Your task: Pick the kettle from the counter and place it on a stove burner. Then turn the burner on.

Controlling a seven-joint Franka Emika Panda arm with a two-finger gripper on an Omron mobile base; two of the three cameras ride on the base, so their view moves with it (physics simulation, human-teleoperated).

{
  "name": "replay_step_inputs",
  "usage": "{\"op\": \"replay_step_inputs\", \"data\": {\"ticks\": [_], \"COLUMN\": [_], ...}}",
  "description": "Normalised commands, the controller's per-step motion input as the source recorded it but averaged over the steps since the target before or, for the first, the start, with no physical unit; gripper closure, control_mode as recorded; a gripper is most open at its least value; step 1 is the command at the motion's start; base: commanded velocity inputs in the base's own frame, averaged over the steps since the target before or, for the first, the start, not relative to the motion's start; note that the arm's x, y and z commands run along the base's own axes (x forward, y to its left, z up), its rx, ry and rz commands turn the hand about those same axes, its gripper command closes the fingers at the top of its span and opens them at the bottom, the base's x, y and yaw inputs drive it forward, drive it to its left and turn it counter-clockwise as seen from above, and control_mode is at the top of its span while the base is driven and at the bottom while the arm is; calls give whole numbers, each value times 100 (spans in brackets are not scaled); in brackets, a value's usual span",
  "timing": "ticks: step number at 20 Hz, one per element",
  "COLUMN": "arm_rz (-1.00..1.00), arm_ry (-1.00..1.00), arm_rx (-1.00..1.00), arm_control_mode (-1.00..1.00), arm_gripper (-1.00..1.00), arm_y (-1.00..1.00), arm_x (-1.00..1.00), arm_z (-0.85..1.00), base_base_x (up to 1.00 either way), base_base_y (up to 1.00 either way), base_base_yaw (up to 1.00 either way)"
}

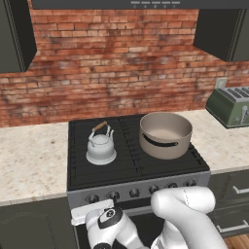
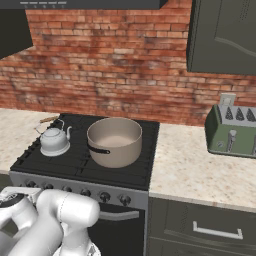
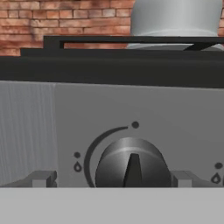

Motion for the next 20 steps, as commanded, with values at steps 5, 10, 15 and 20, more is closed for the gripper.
{"op": "replay_step_inputs", "data": {"ticks": [5, 10, 15, 20], "arm_rz": [0, 0, 0, 0], "arm_ry": [0, 0, 0, 0], "arm_rx": [0, 0, 0, 0], "arm_control_mode": [-100, -100, -100, -100], "arm_gripper": [-100, -100, -100, -100], "arm_y": [0, -7, 0, -1], "arm_x": [0, 0, 0, 0], "arm_z": [0, 0, 0, 0], "base_base_x": [0, 0, 0, 0], "base_base_y": [0, 0, 0, 0], "base_base_yaw": [0, 0, 0, 0]}}
